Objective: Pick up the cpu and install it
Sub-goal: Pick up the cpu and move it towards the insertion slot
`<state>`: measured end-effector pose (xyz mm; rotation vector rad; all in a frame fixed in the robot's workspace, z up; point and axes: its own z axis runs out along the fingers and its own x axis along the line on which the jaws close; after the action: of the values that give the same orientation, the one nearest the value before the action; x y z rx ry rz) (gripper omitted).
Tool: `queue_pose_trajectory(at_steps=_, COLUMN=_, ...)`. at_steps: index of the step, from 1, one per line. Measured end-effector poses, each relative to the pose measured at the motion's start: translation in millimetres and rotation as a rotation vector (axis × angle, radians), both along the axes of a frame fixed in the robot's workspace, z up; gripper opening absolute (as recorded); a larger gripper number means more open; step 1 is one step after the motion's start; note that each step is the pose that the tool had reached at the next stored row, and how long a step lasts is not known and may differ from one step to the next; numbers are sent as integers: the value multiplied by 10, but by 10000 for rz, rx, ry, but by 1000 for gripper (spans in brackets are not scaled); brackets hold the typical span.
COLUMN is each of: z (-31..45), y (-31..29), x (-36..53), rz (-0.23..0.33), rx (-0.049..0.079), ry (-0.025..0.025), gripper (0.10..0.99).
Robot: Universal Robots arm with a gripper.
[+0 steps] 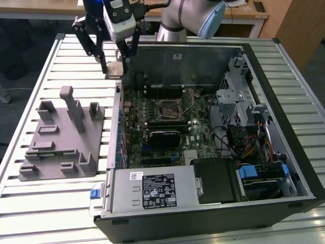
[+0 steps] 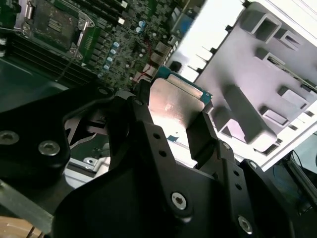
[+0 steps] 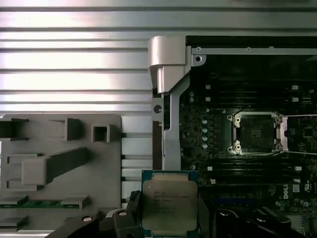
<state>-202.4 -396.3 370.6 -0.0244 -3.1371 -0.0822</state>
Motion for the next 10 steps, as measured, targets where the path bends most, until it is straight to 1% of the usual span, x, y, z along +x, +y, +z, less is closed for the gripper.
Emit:
queue_pose_trajectory(at_steps=5, z=-3, y=49, x=163, rz=0, rx=-1, ry=1, gripper=541)
queue_pose_trajectory(at_steps=10, z=-9, y=79, x=343, rz=-1, rx=0, ry=1, gripper=541)
